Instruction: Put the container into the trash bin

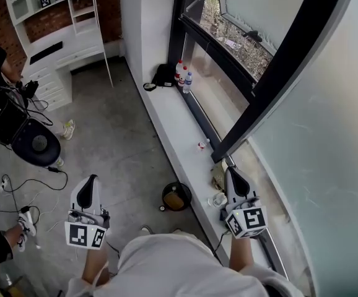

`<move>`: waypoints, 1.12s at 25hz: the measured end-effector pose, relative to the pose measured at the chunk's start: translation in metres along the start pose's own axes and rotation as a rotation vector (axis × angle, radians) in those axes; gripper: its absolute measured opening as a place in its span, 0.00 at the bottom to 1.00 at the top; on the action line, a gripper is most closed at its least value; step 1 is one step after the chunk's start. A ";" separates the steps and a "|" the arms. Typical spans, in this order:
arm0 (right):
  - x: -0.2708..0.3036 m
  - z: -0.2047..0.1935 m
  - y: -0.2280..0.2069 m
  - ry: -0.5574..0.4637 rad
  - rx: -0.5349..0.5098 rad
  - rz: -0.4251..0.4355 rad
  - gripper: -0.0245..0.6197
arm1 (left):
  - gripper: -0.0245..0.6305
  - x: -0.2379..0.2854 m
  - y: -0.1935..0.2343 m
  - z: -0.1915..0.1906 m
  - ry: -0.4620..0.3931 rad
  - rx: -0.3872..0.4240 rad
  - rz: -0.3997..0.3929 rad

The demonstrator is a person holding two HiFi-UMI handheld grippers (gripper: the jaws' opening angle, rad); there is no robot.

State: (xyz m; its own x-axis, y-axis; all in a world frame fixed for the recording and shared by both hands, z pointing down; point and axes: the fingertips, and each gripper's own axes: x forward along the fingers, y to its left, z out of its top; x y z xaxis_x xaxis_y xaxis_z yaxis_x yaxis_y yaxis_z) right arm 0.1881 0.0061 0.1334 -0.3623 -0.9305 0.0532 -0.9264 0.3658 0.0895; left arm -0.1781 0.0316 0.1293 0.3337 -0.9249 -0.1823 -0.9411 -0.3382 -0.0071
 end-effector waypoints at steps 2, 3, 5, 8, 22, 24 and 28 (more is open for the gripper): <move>-0.002 0.000 0.009 0.005 -0.007 0.011 0.04 | 0.06 -0.001 -0.002 0.004 -0.012 0.003 -0.022; -0.003 -0.001 0.014 0.007 -0.013 0.015 0.04 | 0.06 -0.001 -0.004 0.006 -0.016 0.000 -0.037; -0.004 -0.001 0.021 0.008 -0.019 0.016 0.04 | 0.06 -0.002 -0.007 0.006 -0.018 -0.009 -0.073; -0.004 0.001 0.032 0.004 -0.017 0.015 0.04 | 0.06 -0.010 -0.010 0.001 -0.007 -0.025 -0.109; 0.001 0.011 0.055 0.009 -0.053 0.029 0.04 | 0.06 -0.013 -0.011 0.003 -0.016 -0.050 -0.161; 0.001 0.011 0.055 0.009 -0.052 0.028 0.04 | 0.06 -0.012 -0.014 0.002 -0.011 -0.049 -0.171; 0.000 0.009 0.053 0.015 -0.055 0.033 0.04 | 0.06 -0.009 -0.018 -0.003 0.003 -0.052 -0.180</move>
State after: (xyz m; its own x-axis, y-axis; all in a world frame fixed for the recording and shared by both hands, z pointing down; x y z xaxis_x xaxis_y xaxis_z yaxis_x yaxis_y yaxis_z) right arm 0.1380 0.0254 0.1291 -0.3903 -0.9179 0.0714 -0.9069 0.3967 0.1420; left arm -0.1641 0.0456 0.1337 0.4968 -0.8490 -0.1799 -0.8620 -0.5068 0.0120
